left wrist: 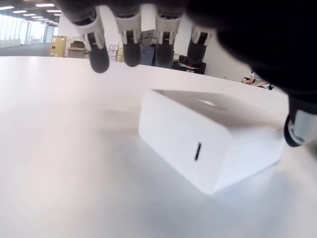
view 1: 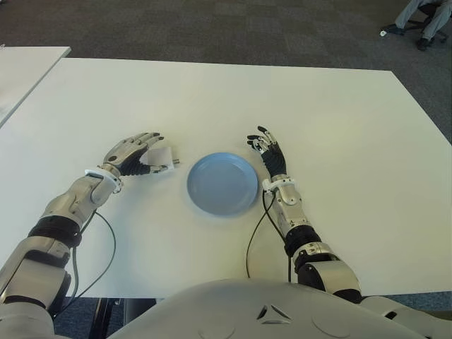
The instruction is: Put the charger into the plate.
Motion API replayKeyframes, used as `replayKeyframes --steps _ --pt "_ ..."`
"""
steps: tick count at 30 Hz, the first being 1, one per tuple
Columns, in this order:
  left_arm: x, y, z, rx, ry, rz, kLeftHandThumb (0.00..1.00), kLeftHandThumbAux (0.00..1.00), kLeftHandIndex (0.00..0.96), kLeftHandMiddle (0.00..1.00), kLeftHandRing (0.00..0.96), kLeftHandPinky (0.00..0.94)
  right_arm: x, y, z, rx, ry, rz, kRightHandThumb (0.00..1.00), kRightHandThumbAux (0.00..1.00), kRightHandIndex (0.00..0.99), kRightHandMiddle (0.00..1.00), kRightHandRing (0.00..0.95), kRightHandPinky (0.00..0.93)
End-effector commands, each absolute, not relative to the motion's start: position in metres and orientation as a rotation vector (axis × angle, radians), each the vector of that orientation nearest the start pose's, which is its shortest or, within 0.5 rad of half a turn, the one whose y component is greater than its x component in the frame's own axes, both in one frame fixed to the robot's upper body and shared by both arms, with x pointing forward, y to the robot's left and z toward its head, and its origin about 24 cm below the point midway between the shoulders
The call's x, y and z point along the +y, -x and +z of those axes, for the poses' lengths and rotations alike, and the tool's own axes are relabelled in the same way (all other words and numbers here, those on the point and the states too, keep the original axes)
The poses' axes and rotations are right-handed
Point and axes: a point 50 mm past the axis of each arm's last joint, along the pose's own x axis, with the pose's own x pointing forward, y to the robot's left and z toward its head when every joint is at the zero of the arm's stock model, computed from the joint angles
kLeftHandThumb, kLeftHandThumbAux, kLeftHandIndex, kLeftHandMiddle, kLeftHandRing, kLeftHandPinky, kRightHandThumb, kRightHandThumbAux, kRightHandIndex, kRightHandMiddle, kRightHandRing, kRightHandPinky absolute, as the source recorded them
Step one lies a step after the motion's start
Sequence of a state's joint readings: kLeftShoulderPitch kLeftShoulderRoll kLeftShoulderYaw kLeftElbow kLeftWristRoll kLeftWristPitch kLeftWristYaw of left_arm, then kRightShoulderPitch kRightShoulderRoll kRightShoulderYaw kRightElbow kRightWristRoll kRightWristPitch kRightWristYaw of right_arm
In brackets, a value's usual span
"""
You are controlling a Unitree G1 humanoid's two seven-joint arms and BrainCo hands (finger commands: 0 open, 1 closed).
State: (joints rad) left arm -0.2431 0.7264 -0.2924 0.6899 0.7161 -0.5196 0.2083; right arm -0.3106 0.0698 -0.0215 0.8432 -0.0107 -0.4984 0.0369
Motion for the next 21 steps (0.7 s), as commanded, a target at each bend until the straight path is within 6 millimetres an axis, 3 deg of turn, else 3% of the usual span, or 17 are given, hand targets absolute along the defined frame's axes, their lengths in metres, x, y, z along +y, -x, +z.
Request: replayKeyframes --steps 1,21 --pt "0.2713 -0.265 0.0147 -0.024 -1.383 -0.407 0.222 0.358 0.002 0.035 0.059 0.134 -0.107 -0.2718 -0.0373 0.14 -0.066 0.12 0.0 0.504 0.123 0.338 0.303 0.225" --pt "0.2744 -0.2607 0.0141 0.001 -1.365 -0.44 0.199 0.363 0.0 0.014 0.053 0.139 -0.1067 -0.2717 -0.036 0.139 -0.073 0.124 0.0 0.502 0.128 0.345 0.309 0.236"
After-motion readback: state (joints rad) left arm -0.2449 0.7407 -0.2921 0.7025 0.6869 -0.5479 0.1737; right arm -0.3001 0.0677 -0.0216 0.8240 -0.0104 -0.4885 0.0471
